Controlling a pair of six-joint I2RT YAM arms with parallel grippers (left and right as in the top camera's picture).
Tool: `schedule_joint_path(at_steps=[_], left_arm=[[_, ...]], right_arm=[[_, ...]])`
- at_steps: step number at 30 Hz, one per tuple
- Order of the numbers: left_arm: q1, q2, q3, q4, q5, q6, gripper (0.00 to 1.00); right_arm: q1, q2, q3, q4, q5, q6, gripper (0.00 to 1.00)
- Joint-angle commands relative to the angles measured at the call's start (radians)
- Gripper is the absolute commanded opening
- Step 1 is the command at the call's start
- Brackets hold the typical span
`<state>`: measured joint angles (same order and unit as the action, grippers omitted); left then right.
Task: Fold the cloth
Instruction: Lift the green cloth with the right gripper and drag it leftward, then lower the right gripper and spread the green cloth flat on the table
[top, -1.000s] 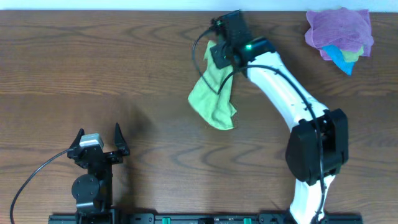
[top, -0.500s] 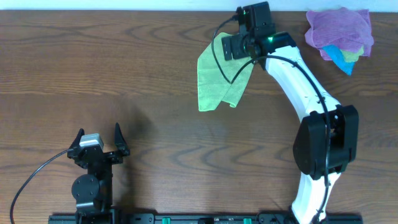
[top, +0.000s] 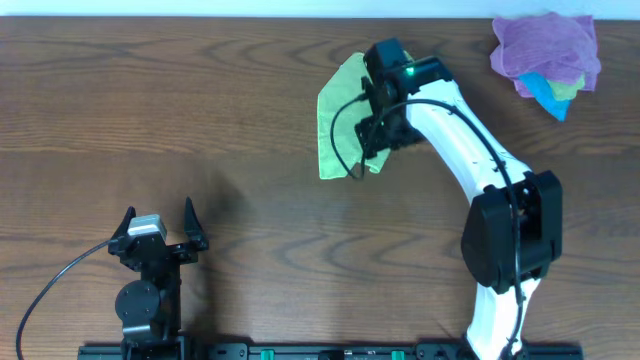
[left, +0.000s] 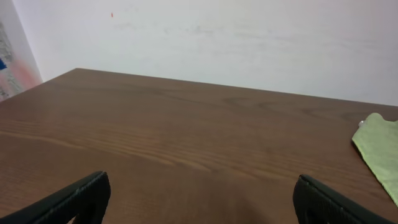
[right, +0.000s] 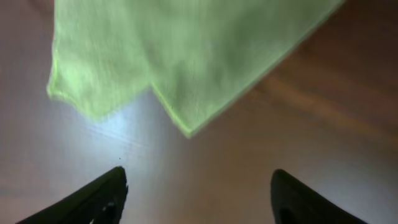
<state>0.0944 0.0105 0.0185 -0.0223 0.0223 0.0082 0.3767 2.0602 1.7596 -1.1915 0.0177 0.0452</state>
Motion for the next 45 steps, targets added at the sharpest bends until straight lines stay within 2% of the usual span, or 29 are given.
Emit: schedule_joint_path(at_steps=[1, 5, 11, 18, 22, 24, 29, 35, 45], left_arm=[[-0.003, -0.006, -0.013, -0.055, -0.022, 0.015, 0.95], [-0.003, -0.006, -0.013, -0.056, -0.022, 0.015, 0.95], [-0.003, -0.006, -0.013, -0.055, -0.022, 0.015, 0.95], [-0.003, -0.006, -0.013, -0.055, -0.022, 0.015, 0.95], [-0.003, -0.006, -0.013, -0.056, -0.022, 0.015, 0.95], [-0.003, -0.006, -0.013, -0.056, -0.022, 0.015, 0.95], [-0.003, -0.006, -0.013, -0.056, -0.022, 0.015, 0.95], [-0.003, -0.006, -0.013, -0.056, -0.022, 0.015, 0.96], [-0.003, -0.006, -0.013, -0.055, -0.022, 0.015, 0.95]], right_arm=[[0.004, 0.007, -0.003, -0.037, 0.001, 0.02, 0.71], [0.005, -0.041, -0.034, -0.021, 0.001, 0.029, 0.71], [0.004, -0.226, -0.12, 0.035, 0.051, 0.016, 0.74], [0.0, -0.472, -0.407, 0.156, 0.041, 0.019, 0.76], [-0.004, -0.537, -0.582, 0.282, -0.034, 0.056, 0.79], [-0.007, -0.537, -0.639, 0.344, -0.09, 0.061, 0.77], [-0.014, -0.534, -0.754, 0.554, -0.197, 0.076, 0.66], [-0.051, -0.496, -0.785, 0.678, -0.237, 0.09, 0.58], [-0.092, -0.325, -0.785, 0.822, -0.315, 0.127, 0.55]])
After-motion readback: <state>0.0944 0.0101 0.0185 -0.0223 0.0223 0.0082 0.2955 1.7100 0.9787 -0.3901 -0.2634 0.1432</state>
